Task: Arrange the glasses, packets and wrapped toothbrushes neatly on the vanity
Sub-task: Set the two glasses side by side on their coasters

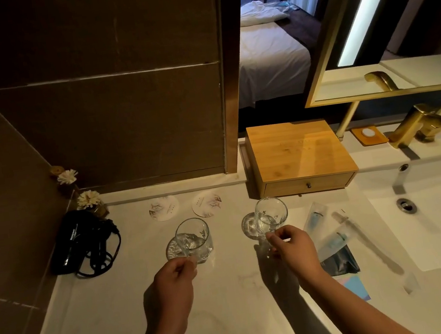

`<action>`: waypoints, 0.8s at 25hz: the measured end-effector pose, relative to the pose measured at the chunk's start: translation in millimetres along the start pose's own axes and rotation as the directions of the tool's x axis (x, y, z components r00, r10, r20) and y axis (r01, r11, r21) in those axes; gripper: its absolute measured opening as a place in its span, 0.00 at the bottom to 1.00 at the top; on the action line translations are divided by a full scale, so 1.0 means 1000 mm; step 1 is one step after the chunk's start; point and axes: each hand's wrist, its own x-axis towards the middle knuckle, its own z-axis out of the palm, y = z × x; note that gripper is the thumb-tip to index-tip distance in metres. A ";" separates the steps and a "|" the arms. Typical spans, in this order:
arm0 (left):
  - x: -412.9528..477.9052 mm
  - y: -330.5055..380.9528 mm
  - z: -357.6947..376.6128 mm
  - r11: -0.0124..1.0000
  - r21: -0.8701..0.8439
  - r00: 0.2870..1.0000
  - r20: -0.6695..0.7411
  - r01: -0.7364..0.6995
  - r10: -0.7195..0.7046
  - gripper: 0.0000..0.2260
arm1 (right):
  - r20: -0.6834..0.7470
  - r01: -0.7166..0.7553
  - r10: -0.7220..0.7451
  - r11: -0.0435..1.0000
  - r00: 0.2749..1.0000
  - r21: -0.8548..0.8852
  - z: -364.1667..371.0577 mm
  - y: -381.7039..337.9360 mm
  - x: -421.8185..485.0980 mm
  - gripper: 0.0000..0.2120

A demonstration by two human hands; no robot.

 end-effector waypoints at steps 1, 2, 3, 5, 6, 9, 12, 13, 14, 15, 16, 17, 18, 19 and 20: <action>0.001 0.000 -0.002 1.000 0.000 1.000 0.005 -0.002 0.002 0.03 | -0.010 0.008 -0.009 1.000 1.000 -0.019 0.001 -0.001 -0.001 0.09; 0.002 0.000 -0.005 1.000 -0.006 1.000 0.012 -0.005 0.005 0.03 | -0.021 0.017 -0.018 0.999 1.000 -0.030 0.001 -0.001 -0.002 0.10; 0.004 0.000 -0.007 1.000 -0.019 1.000 0.016 -0.004 0.005 0.03 | -0.027 0.030 -0.031 0.999 0.999 -0.036 0.001 -0.001 -0.002 0.10; 0.007 0.001 -0.013 1.000 -0.013 1.000 0.014 -0.011 0.011 0.03 | -0.013 0.063 -0.063 0.997 0.998 -0.038 0.001 -0.003 -0.003 0.10; 0.008 0.003 -0.015 1.000 -0.006 1.000 0.012 -0.019 0.019 0.04 | 0.004 0.075 -0.075 0.997 0.997 -0.033 0.001 -0.005 -0.005 0.09; 0.016 0.009 -0.021 0.993 -0.118 0.999 0.029 -0.029 0.033 0.05 | 0.053 0.115 -0.113 0.993 0.992 -0.028 0.010 -0.020 -0.010 0.07; 0.028 0.012 -0.032 0.982 -0.182 0.998 0.023 -0.057 0.062 0.06 | 0.089 0.147 -0.146 0.989 0.985 -0.013 0.025 -0.036 -0.010 0.07; 0.033 0.014 -0.035 0.976 -0.210 0.998 0.006 -0.056 0.058 0.06 | 0.098 0.158 -0.155 0.987 0.983 -0.019 0.030 -0.040 -0.008 0.07; 0.039 0.016 -0.040 0.971 -0.234 0.999 -0.007 -0.054 0.053 0.04 | 0.107 0.168 -0.163 0.985 0.981 -0.030 0.036 -0.045 -0.005 0.07; 0.046 0.017 -0.044 0.967 -0.250 0.999 -0.013 -0.051 0.049 0.04 | 0.113 0.173 -0.167 0.984 0.979 -0.042 0.041 -0.049 -0.002 0.07; 0.055 0.018 -0.047 0.966 -0.253 0.999 -0.020 -0.051 0.047 0.06 | 0.120 0.173 -0.166 0.984 0.979 -0.050 0.046 -0.054 0.002 0.06; 0.064 0.019 -0.050 0.967 -0.247 0.998 -0.030 -0.055 0.049 0.09 | 0.128 0.172 -0.164 0.984 0.978 -0.053 0.051 -0.058 0.005 0.06; 0.073 0.020 -0.051 0.967 -0.248 0.998 -0.041 -0.059 0.051 0.11 | 0.137 0.170 -0.161 0.984 0.977 -0.052 0.056 -0.061 0.009 0.06; 0.082 0.022 -0.052 0.966 -0.251 0.997 -0.048 -0.062 0.052 0.12 | 0.144 0.167 -0.158 0.985 0.977 -0.051 0.061 -0.065 0.013 0.06; 0.092 0.024 -0.051 0.964 -0.259 0.997 -0.050 -0.062 0.050 0.11 | 0.146 0.166 -0.157 0.985 0.977 -0.053 0.066 -0.067 0.017 0.06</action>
